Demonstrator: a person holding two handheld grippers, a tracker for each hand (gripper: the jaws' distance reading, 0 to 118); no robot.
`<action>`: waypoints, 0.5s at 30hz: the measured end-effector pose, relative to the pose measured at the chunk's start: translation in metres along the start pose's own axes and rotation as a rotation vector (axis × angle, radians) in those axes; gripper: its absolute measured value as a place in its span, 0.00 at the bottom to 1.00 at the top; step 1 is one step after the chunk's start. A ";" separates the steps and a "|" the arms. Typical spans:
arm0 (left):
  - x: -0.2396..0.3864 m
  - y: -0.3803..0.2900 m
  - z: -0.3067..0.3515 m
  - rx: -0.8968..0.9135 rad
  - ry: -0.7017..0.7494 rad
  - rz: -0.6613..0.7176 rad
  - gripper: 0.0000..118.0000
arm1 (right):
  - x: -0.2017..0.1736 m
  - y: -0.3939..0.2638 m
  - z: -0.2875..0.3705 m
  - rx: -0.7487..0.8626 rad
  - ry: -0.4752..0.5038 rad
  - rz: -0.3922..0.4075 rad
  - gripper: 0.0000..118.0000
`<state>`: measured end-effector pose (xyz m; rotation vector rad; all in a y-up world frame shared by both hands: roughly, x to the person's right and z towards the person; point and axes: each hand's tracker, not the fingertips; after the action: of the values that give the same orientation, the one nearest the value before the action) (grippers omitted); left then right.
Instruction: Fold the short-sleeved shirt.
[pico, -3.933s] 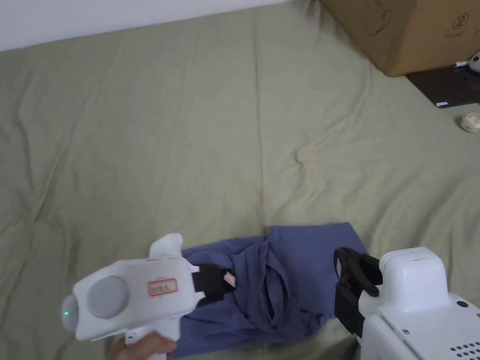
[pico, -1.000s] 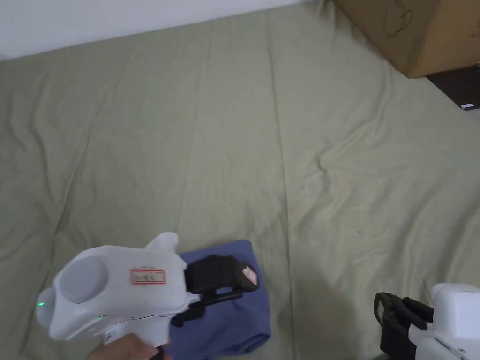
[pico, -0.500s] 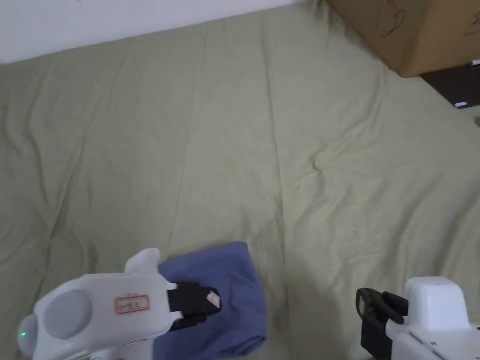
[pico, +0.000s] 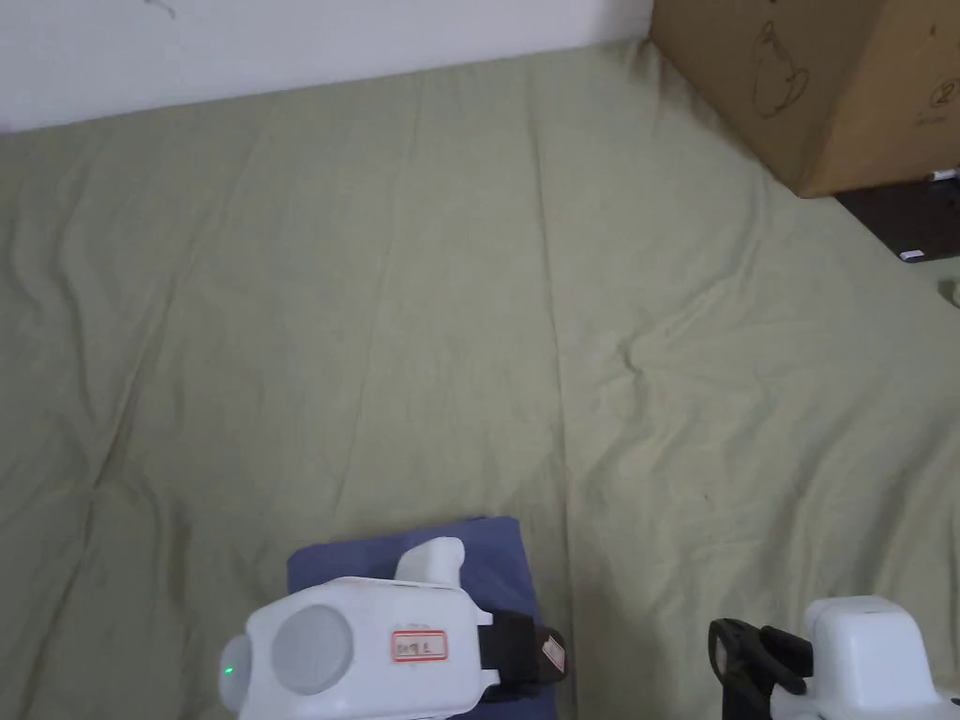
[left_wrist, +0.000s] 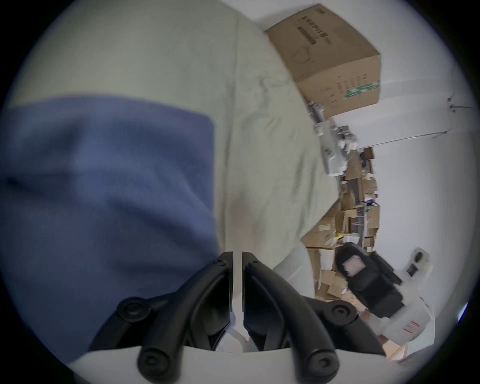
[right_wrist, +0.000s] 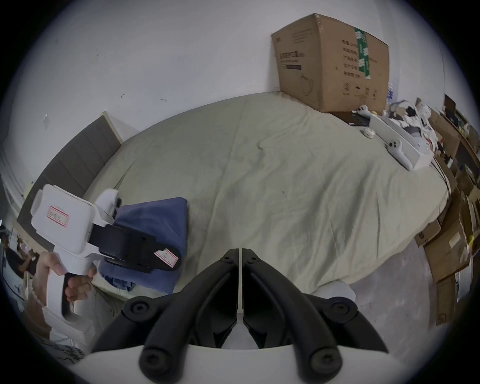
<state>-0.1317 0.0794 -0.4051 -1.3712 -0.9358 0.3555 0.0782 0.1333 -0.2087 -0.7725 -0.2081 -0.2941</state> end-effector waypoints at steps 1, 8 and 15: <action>0.000 -0.001 0.015 0.034 -0.025 -0.011 0.10 | -0.005 0.002 -0.002 -0.002 0.024 0.010 0.04; -0.061 -0.027 0.146 0.336 -0.002 0.100 0.10 | -0.069 0.022 -0.042 -0.033 0.233 0.172 0.04; -0.131 -0.057 0.174 0.345 0.039 0.250 0.73 | -0.120 0.005 -0.127 -0.208 0.243 0.317 0.04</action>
<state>-0.3566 0.0906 -0.4119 -1.1714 -0.6352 0.6473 -0.0233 0.0685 -0.3361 -0.9526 0.1764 -0.1069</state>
